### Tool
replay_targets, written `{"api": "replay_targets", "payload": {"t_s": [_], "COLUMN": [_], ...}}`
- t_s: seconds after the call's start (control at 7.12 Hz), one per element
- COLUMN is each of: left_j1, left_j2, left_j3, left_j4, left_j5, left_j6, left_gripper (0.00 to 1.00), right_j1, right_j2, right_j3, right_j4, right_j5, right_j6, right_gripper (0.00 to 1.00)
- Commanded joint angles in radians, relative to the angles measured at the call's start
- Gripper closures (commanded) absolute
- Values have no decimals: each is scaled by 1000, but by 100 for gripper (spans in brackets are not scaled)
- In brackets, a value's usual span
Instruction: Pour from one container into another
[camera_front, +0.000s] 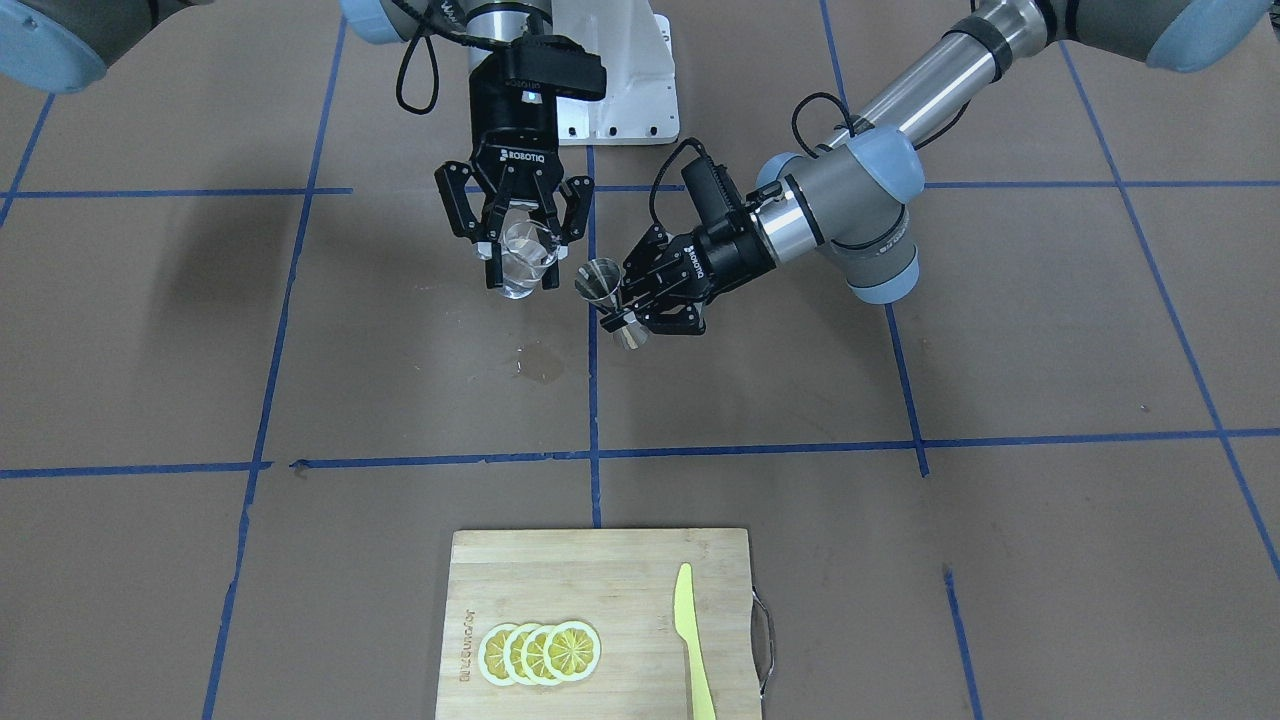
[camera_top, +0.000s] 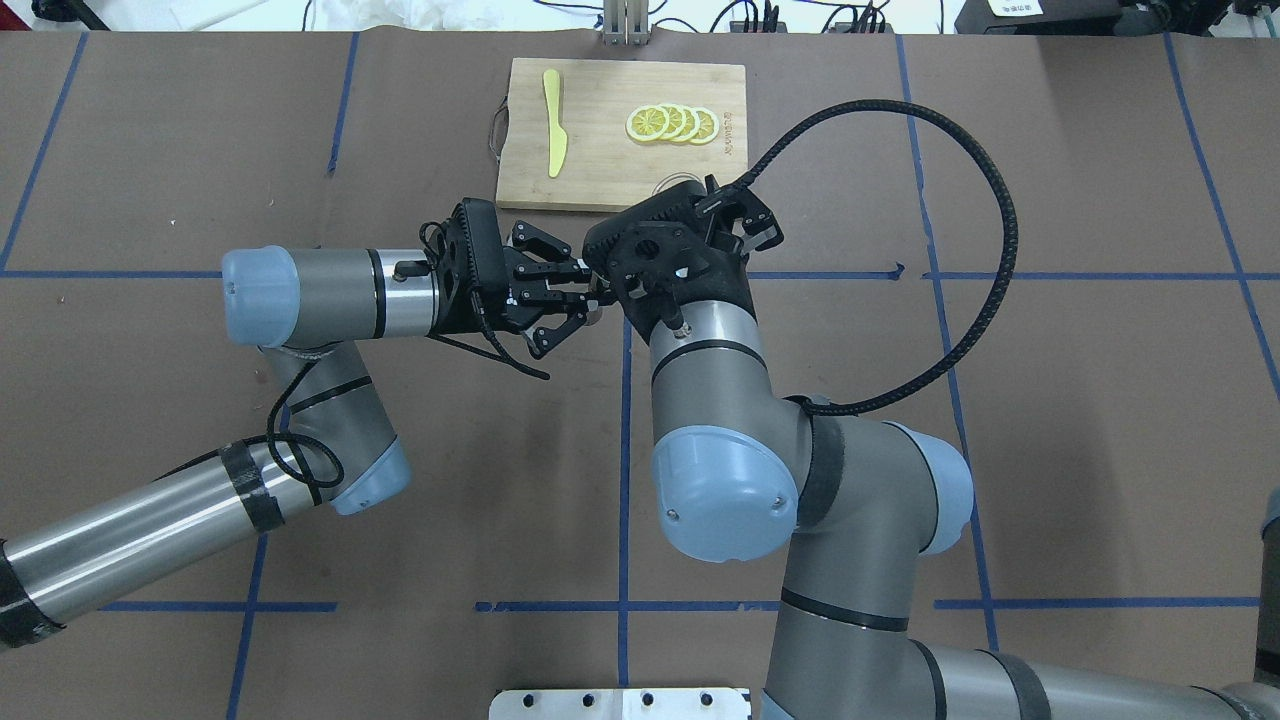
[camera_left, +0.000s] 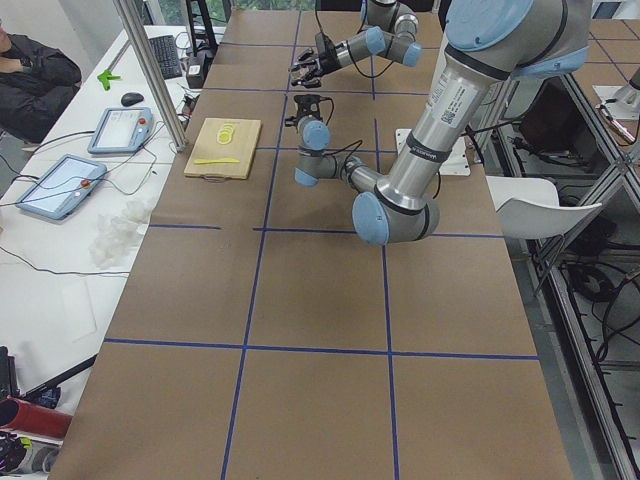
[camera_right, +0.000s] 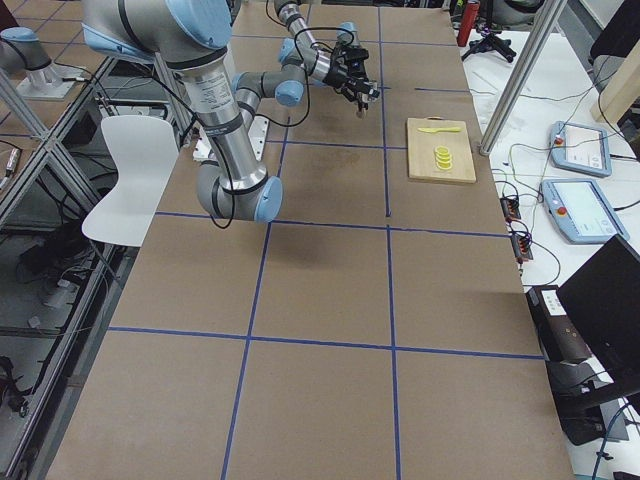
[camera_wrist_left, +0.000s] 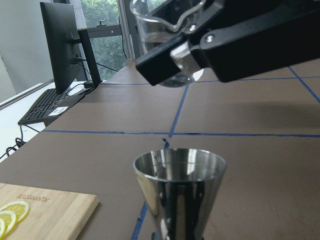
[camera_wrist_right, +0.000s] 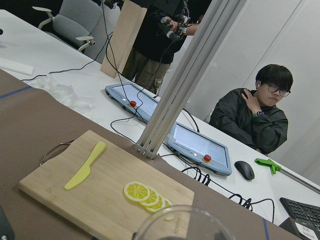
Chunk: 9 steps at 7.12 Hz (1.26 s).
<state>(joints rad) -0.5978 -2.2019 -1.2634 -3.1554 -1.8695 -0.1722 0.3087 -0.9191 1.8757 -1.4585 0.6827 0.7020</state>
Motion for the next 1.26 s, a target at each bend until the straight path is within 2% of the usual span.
{"api": "replay_targets", "payload": {"t_s": [0.0, 0.28, 0.56, 1.12], "left_j1": [6, 7, 9, 9], "left_j2": [1, 1, 1, 1], "left_j3": [-7, -7, -7, -7], "left_j4": [0, 0, 0, 0], "left_j5": [1, 0, 0, 0], "left_j6": [0, -1, 0, -1], "left_gripper": [100, 100, 100, 100], "right_j1": [-9, -17, -20, -48], "right_j2": [31, 32, 52, 54], "right_j3": [-27, -35, -35, -35], "right_j4": [-32, -54, -135, -161], "right_j5": [-24, -51, -74, -117], "right_j6": [-28, -71, -139, -196], "right_gripper": [100, 100, 100, 100]}}
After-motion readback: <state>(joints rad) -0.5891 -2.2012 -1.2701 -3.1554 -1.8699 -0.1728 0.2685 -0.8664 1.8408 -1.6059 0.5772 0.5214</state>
